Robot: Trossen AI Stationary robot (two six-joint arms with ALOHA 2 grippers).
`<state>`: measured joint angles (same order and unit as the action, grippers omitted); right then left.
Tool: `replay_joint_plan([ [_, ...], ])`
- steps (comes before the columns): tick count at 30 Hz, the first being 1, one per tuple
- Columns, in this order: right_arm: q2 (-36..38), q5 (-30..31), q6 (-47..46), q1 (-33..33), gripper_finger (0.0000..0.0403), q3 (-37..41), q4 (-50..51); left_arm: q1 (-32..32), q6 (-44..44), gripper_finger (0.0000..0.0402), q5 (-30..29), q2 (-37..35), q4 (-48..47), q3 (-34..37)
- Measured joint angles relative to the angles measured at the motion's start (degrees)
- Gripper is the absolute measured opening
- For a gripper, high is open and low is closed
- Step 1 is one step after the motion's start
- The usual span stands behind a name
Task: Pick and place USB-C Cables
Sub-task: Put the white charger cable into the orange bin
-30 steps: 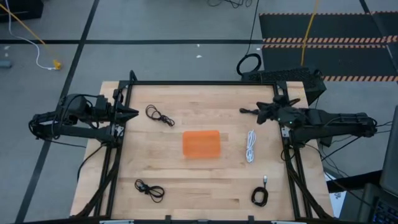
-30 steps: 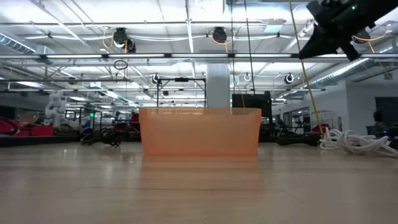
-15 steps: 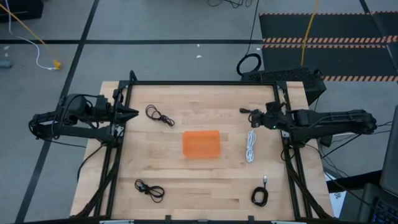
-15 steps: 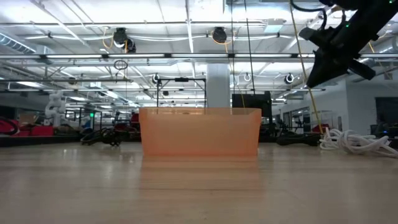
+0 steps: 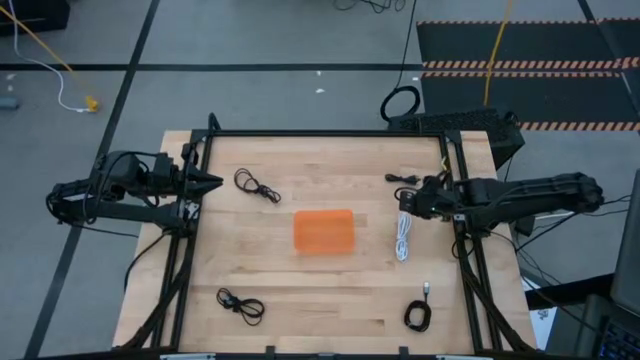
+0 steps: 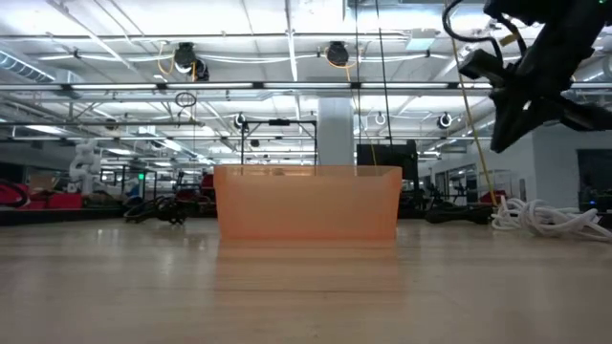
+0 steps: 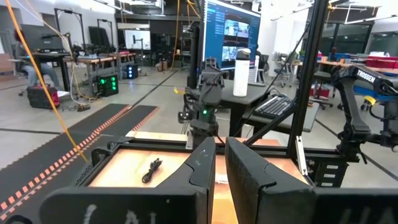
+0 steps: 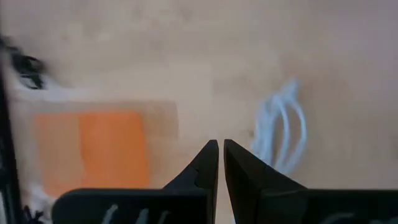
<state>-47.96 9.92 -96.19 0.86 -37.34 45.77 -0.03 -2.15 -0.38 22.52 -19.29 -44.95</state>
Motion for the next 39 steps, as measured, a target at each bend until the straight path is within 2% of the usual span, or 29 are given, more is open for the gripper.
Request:
replay_joint_plan([
  [10, -4.1, -14.6, -12.1, 0.0, 0.0019, 0.0, -0.9, 0.0, 0.0, 0.0042, 0.0, 0.0, 0.0, 0.0],
  [26, -9.5, -14.5, -11.5, 1.4, 0.0023, 0.0, -1.4, 0.0, 0.0, 0.0042, 0.0, 0.0, 0.0, 0.0],
  [32, -10.9, -13.7, -10.5, 2.1, 0.0055, 0.0, -1.5, 0.0, 0.0, 0.0042, 0.0, 0.0, 0.0, 0.0],
  [39, -11.8, -13.1, -10.5, 3.4, 0.0147, 0.1, -2.3, 0.0, 0.0, 0.0042, 0.0, 0.0, 0.0, 0.0],
])
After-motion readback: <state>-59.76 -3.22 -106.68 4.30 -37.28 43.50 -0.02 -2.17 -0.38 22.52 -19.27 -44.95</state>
